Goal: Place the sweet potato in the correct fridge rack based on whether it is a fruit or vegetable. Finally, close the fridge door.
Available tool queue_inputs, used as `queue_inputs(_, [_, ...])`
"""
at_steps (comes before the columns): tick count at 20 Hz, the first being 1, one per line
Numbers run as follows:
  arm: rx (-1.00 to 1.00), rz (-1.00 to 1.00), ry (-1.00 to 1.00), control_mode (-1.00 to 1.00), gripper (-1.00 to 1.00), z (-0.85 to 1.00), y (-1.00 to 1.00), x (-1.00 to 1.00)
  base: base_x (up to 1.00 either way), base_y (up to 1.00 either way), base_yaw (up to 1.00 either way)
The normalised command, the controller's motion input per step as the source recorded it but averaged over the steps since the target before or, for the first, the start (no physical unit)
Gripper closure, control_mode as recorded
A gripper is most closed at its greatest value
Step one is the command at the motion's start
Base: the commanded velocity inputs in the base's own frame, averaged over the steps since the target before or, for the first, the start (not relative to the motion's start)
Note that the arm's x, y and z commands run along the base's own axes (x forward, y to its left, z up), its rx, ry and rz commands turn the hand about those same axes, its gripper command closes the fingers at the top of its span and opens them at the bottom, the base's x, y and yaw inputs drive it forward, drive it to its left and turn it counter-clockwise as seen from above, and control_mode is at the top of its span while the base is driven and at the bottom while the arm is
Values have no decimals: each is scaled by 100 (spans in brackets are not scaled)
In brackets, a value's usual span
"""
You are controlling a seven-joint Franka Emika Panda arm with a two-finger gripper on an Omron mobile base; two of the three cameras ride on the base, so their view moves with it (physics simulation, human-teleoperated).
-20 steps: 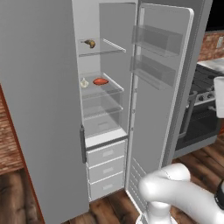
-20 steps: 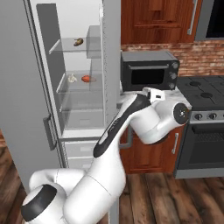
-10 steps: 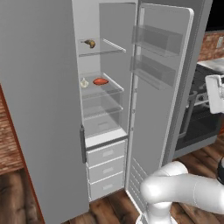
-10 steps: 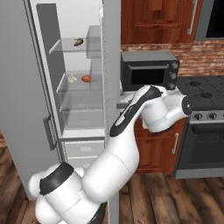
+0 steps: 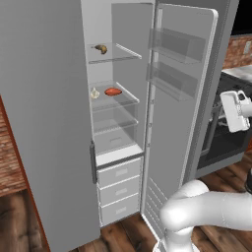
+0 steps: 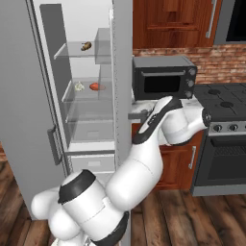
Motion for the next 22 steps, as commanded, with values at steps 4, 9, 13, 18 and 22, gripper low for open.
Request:
queue_inputs(4, [0,24,-18,-100,-100,-21,66,0,0,0,0])
queue_inputs(9, [0,24,-23,-100,-100,-11,76,-1,0,0,0])
queue_inputs(13, [0,25,-30,-100,-100,-6,89,-8,0,0,0])
queue_inputs(18, [-2,21,-31,-100,-100,-3,100,0,0,0,0])
queue_inputs(22, [-6,17,-33,-100,-100,-5,100,0,0,0,0])
